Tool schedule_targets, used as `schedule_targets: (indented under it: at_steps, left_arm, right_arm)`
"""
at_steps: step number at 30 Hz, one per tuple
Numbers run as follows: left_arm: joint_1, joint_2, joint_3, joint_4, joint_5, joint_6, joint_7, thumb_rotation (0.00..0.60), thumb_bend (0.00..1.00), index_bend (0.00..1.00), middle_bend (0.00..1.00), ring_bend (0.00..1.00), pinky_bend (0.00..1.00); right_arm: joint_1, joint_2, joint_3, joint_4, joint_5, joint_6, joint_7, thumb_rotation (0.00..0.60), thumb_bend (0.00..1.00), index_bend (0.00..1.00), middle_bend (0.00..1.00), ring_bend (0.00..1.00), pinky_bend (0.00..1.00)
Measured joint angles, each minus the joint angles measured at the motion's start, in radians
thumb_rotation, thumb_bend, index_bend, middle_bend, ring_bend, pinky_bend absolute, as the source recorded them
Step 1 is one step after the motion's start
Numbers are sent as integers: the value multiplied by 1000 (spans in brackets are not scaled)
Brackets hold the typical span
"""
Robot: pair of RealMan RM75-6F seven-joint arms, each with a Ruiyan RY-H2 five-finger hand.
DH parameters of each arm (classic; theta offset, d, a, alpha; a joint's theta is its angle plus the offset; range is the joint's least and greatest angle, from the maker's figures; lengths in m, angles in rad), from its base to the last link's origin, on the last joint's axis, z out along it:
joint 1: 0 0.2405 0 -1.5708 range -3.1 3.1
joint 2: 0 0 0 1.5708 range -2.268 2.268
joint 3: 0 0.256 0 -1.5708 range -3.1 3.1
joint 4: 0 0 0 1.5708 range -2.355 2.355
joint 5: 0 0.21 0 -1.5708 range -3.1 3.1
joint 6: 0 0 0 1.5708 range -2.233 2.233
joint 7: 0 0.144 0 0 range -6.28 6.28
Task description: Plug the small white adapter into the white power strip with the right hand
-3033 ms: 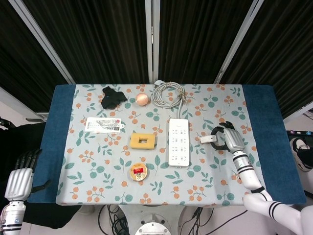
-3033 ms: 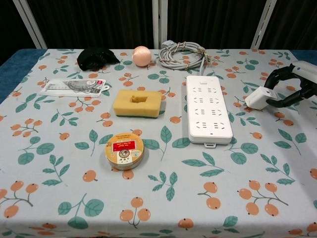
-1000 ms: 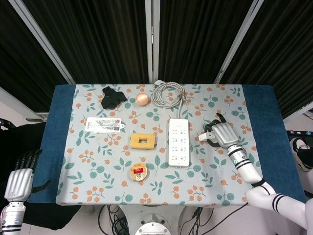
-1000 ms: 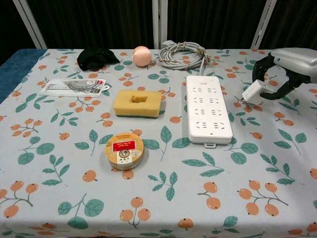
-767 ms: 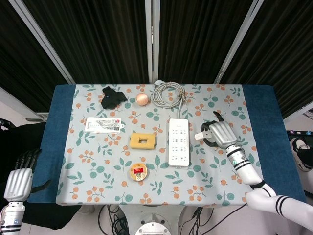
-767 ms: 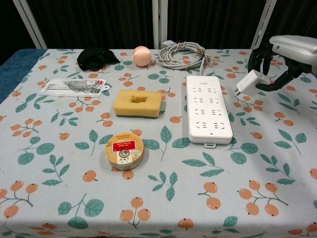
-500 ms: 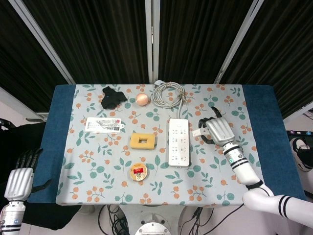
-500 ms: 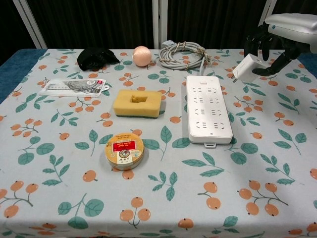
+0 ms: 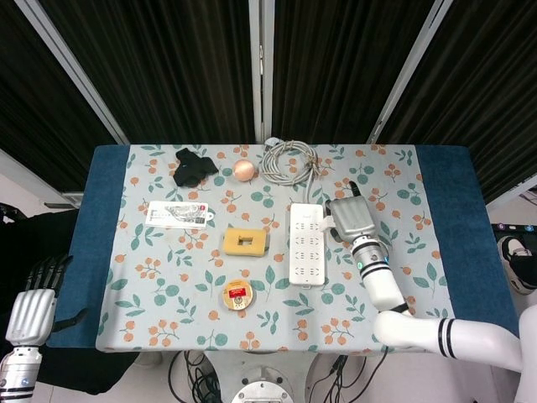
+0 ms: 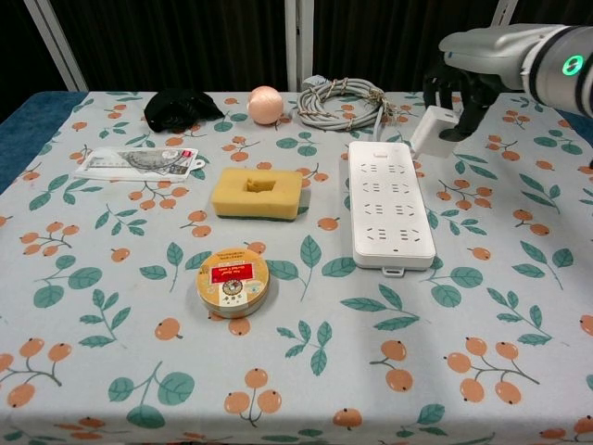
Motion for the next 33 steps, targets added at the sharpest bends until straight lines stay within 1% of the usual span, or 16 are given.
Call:
schedule_targets:
  at_steps: [7, 13, 22, 33]
  left_arm:
    - [5, -7, 2, 21, 1, 5, -22, 600, 137, 62, 24, 0, 0]
    - [6, -11, 2, 33, 3, 8, -35, 600, 137, 63, 24, 0, 0]
    - [8, -17, 3, 47, 2, 7, -48, 600, 137, 62, 24, 0, 0]
    - [9, -23, 3, 60, -1, 4, -59, 600, 137, 62, 24, 0, 0]
  right_arm:
    - [87, -58, 5, 43, 128, 30, -99, 600, 632, 812, 707, 489, 0]
    - [150, -110, 11, 102, 199, 41, -145, 600, 632, 815, 707, 489, 0]
    - [205, -154, 17, 155, 257, 52, -180, 600, 635, 816, 707, 489, 0]
    - [230, -186, 13, 190, 287, 56, -191, 600, 635, 815, 707, 489, 0]
